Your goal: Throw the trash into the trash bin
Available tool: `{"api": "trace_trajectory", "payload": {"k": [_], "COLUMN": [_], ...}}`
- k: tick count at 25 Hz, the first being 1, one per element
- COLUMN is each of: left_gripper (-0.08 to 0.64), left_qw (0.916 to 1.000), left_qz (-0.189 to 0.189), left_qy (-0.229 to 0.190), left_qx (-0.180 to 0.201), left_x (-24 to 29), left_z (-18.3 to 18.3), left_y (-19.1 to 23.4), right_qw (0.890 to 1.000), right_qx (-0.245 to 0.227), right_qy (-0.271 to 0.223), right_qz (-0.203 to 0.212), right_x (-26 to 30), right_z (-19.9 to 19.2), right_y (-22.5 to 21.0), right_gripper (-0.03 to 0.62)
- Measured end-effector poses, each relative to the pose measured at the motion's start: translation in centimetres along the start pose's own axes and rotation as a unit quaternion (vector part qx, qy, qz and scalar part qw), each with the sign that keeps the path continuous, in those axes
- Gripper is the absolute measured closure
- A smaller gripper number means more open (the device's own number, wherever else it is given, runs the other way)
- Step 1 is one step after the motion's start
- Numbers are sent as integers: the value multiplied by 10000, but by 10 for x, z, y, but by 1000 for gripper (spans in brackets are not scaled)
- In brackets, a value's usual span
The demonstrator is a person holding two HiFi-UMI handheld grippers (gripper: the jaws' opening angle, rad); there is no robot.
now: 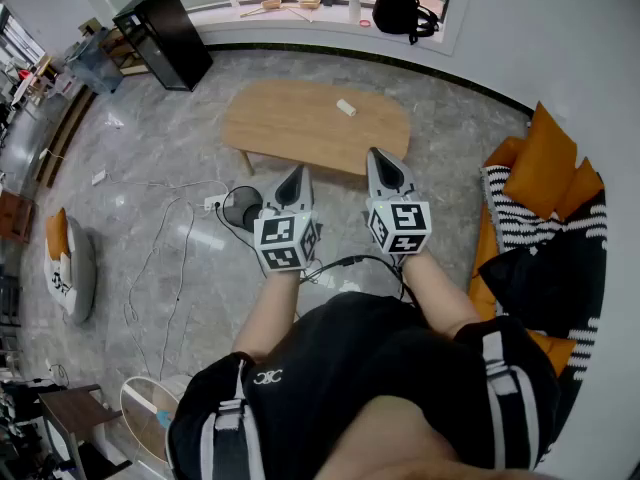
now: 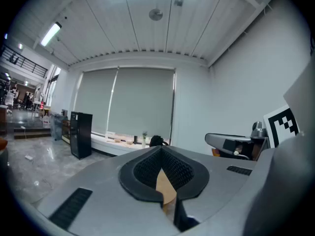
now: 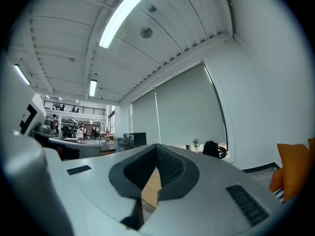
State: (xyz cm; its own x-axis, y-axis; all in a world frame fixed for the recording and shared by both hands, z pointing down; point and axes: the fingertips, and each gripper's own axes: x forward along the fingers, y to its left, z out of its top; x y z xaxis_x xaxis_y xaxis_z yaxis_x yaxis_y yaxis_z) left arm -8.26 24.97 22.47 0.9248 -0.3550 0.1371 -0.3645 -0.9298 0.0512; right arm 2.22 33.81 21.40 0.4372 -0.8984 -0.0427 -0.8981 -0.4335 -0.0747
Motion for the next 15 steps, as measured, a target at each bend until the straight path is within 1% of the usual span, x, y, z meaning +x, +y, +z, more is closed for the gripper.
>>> {"api": "trace_trajectory", "payload": {"k": [5,11,15], "left_gripper": [548,548,548], "left_qw": [10000,9992,9994], "left_qz": [-11,-11,-49], "left_qy": [12,75,68], "left_qx": [25,383,337], "left_x": [-4,-4,2], "left_z": [0,0,0], "left_y": [-5,-18,-27], "right_qw": [10000,9996,9994], "right_qx": [-64,37,-29], "right_qy": [-46,-122,-129], "right_qz": [16,253,305], "right_x": [-10,-18,-22], "right_z": [1,3,2], "right_y": [2,4,-4], "right_gripper": [589,589,589]}}
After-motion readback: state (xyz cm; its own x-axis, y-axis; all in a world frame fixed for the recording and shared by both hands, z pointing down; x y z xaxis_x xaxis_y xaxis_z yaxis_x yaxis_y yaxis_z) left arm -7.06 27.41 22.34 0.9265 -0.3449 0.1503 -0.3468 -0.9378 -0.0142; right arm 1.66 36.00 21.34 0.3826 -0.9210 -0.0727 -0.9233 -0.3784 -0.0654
